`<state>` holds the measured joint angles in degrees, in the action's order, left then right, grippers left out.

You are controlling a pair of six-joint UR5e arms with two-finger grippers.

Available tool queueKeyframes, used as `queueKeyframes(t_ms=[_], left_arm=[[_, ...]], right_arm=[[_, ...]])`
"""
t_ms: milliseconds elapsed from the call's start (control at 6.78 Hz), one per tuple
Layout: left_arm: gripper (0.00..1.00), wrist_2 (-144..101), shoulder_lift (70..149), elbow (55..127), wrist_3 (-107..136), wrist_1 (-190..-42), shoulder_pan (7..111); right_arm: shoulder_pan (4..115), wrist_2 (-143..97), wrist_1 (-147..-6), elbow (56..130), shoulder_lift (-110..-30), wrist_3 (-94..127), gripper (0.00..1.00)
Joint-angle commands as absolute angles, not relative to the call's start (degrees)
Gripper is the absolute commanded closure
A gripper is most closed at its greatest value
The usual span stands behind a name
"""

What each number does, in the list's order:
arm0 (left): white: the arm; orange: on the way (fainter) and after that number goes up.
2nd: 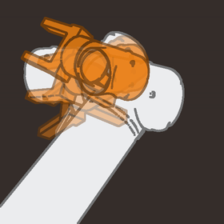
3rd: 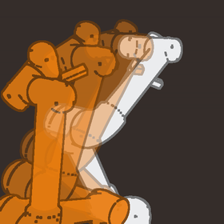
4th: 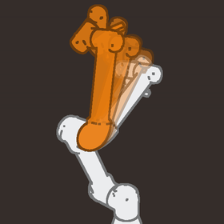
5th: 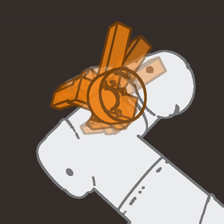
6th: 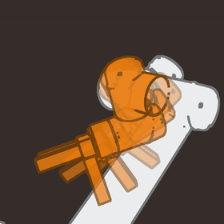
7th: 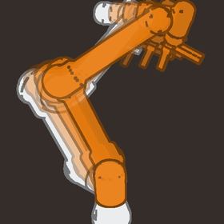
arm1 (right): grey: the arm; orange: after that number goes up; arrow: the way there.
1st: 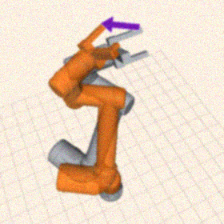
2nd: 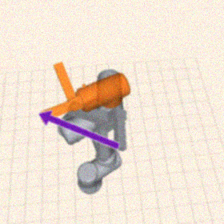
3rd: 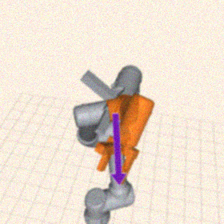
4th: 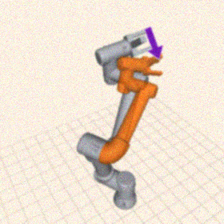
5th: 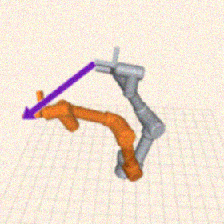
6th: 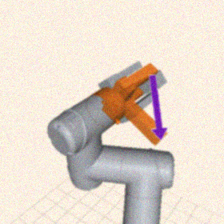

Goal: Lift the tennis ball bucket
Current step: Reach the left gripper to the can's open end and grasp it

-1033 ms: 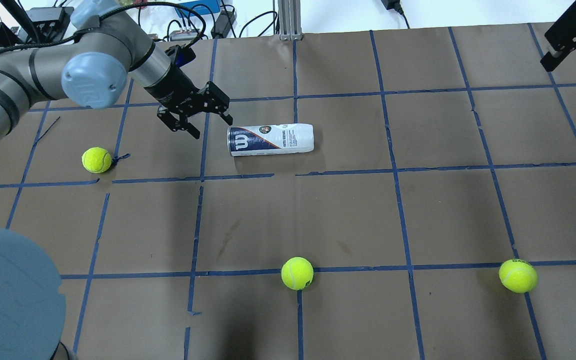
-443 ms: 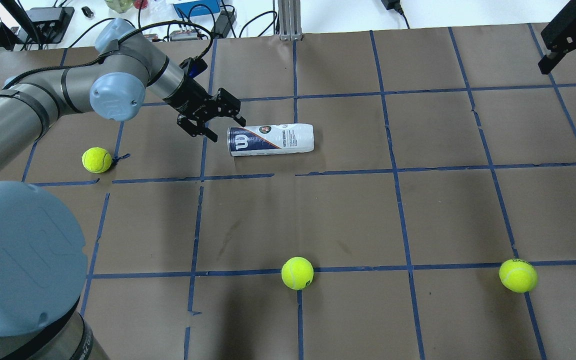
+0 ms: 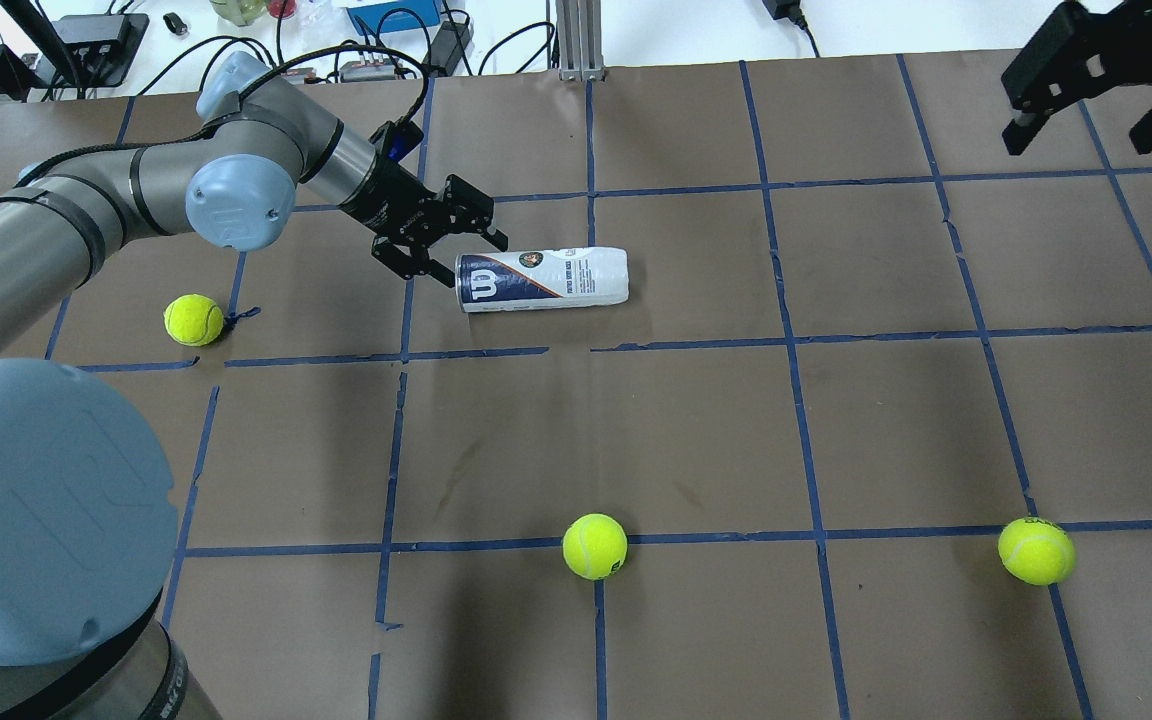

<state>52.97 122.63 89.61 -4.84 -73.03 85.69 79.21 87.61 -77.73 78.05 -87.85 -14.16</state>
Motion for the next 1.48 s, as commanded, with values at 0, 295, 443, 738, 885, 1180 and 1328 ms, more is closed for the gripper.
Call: queueKeyframes(t_ms=[0,295,443,738,885,1180,1328], left_arm=[[0.01,52.7,124.4,90.5,-5.8,-72.6,85.7],[0.17,51.6,124.7,90.4,-5.5,-71.6,85.7],[0.43,49.7,124.7,90.4,-6.1,-71.2,85.7],[0.96,48.8,124.1,90.4,-5.0,-70.8,85.7],[1.0,47.0,123.1,90.5,-4.6,-70.8,86.0],[1.0,45.5,119.4,90.5,-1.8,-70.9,86.1],[1.0,43.7,116.7,90.5,0.9,-71.3,86.3]], right_arm=[[89.3,87.9,-81.6,81.7,-86.8,-12.9,0.0],[88.1,87.1,-81.6,84.5,-86.9,-11.4,0.0],[86.8,87.1,-82.0,84.6,-86.9,-11.3,0.0],[83.7,86.3,-81.4,84.6,-88.3,-9.3,0.0],[84.2,86.5,-81.7,84.4,-89.2,-5.6,0.0],[86.0,86.8,-83.9,84.3,-89.5,-2.6,0.0],[87.2,86.5,-86.0,84.5,-88.9,1.1,0.0]])
